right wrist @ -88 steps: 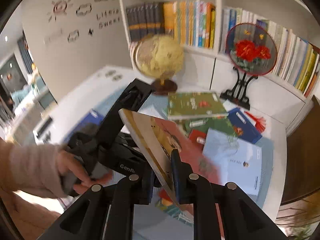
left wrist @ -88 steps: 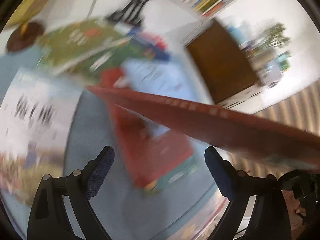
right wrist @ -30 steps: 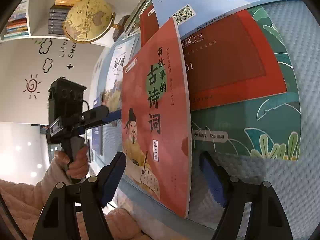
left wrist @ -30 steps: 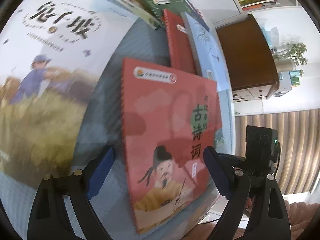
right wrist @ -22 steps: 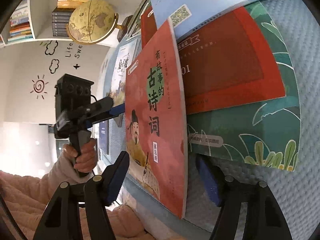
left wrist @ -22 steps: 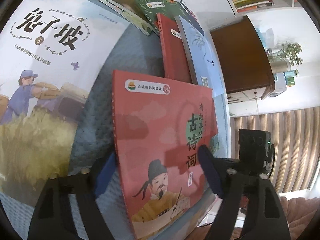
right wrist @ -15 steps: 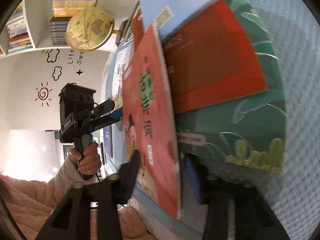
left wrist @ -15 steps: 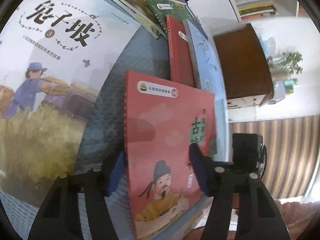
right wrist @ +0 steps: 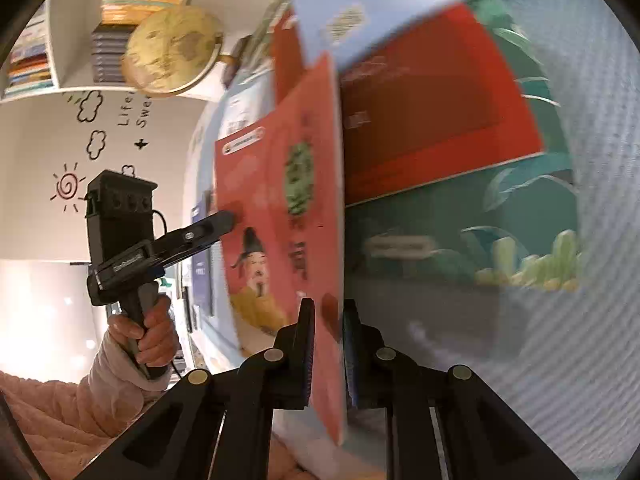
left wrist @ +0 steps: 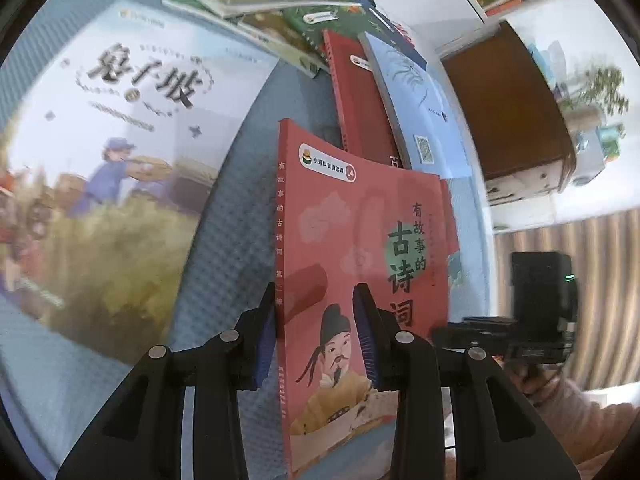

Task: Organize books

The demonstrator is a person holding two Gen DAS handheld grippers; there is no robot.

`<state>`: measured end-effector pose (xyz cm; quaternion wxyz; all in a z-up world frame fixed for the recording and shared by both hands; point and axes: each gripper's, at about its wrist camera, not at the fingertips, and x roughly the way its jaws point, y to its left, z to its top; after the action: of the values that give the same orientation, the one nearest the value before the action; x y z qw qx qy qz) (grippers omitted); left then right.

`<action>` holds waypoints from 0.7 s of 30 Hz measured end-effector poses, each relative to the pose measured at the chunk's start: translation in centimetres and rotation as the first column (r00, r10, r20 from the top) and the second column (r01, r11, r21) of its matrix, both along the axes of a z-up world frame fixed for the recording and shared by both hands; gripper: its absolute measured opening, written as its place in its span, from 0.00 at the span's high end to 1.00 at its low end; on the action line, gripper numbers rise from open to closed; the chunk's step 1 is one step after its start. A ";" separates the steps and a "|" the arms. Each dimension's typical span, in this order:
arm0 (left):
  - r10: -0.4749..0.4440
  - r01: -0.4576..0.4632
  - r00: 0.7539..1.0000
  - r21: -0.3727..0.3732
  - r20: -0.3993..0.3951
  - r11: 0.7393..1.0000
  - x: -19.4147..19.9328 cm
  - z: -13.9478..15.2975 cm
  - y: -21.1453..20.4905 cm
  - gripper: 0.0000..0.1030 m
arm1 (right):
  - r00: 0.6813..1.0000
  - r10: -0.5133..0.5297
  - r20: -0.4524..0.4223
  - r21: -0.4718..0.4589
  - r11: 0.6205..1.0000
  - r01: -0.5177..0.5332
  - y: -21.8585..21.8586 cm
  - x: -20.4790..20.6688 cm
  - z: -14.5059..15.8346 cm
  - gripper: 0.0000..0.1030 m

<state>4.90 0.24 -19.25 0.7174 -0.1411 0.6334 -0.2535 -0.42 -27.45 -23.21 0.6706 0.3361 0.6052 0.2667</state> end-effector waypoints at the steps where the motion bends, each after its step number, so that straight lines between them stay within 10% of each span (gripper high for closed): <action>1: -0.013 0.013 1.000 0.039 0.012 0.999 -0.1 0.4 -0.1 0.69 | 1.000 0.001 0.009 -0.001 1.000 -0.001 0.4 -0.1 0.4 0.86; 6: -0.098 0.085 0.994 0.198 0.058 0.976 -1.0 1.9 -1.1 0.69 | 0.999 0.014 0.047 -0.019 1.000 -0.013 2.0 -0.2 1.9 0.86; 21: -0.119 0.042 0.970 0.336 0.212 0.941 -2.4 8.4 -1.2 0.69 | 0.989 0.035 0.145 -0.034 0.999 -0.031 3.5 -0.8 6.5 0.86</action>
<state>2.51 -0.97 -10.80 0.7880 0.0367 0.5852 -0.1881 -1.23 -23.99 -16.72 0.7136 0.2952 0.5642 0.2920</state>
